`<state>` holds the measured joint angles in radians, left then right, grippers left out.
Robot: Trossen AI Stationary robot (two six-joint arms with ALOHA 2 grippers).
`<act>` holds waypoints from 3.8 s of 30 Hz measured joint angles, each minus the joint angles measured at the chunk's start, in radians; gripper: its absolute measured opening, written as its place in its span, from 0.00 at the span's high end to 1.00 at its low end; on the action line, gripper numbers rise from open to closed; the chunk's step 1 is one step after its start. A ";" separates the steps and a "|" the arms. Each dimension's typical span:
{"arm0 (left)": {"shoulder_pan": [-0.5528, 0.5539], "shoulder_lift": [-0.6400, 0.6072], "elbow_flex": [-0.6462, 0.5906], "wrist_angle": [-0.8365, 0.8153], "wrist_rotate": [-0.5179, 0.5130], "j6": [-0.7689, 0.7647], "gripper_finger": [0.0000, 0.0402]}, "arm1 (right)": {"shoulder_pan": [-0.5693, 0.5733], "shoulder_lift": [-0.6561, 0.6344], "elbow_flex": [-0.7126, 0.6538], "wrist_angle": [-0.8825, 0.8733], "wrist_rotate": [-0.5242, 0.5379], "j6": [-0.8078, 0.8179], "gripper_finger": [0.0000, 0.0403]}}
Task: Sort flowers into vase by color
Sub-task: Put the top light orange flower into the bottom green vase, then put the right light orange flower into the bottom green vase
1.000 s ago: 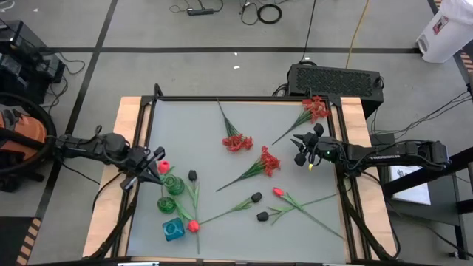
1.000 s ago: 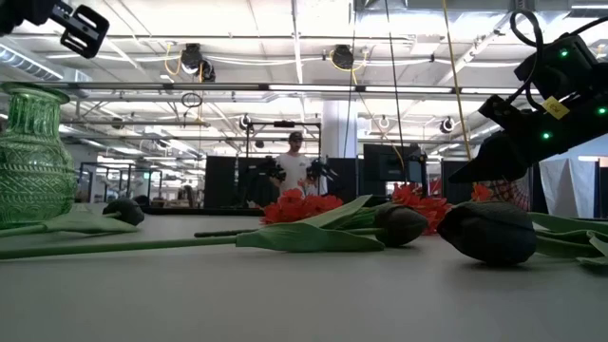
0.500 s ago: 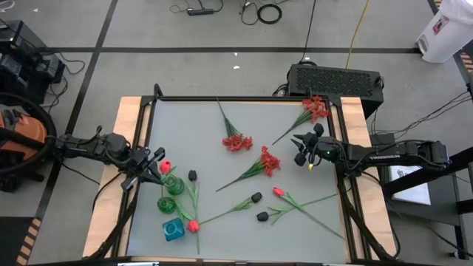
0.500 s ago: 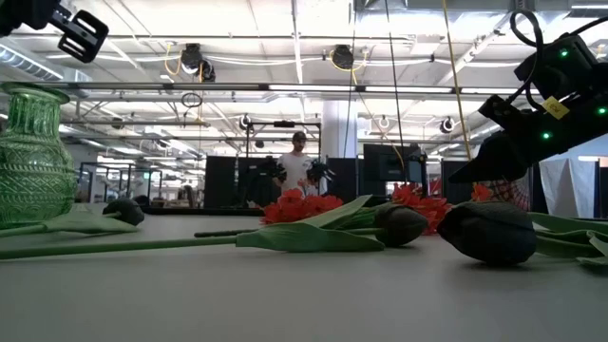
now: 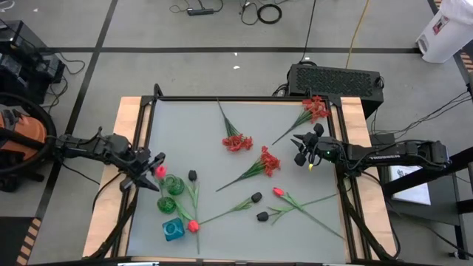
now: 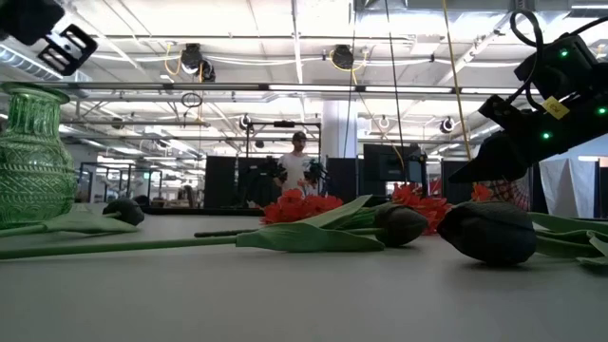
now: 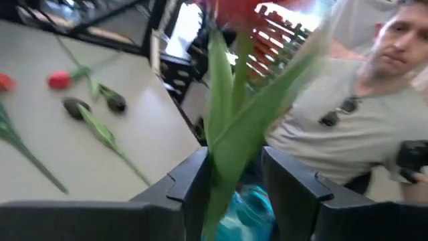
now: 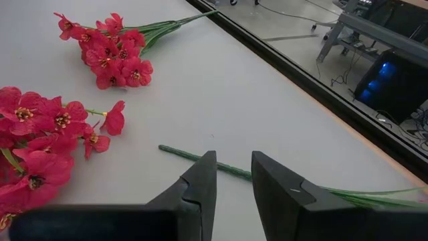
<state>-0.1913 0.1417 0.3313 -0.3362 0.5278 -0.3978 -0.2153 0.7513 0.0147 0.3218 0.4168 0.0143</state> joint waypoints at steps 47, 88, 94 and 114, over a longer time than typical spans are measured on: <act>0.000 0.000 0.120 -0.305 0.196 -0.303 0.64 | 0.000 0.000 0.000 0.000 0.000 0.000 0.79; 0.000 0.000 0.119 -0.346 -0.443 -0.138 0.64 | 0.000 0.000 0.000 0.000 0.000 0.000 0.79; 0.000 0.000 0.119 -0.322 -0.690 -0.138 0.64 | 0.000 0.000 0.000 0.000 0.000 0.000 0.79; 0.000 0.000 0.119 -0.323 -1.145 -0.135 0.64 | 0.000 0.000 0.000 0.000 0.000 0.000 0.79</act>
<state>-0.1913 0.1417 0.4500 -0.6593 -0.6167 -0.5331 -0.2153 0.7510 0.0147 0.3219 0.4168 0.0145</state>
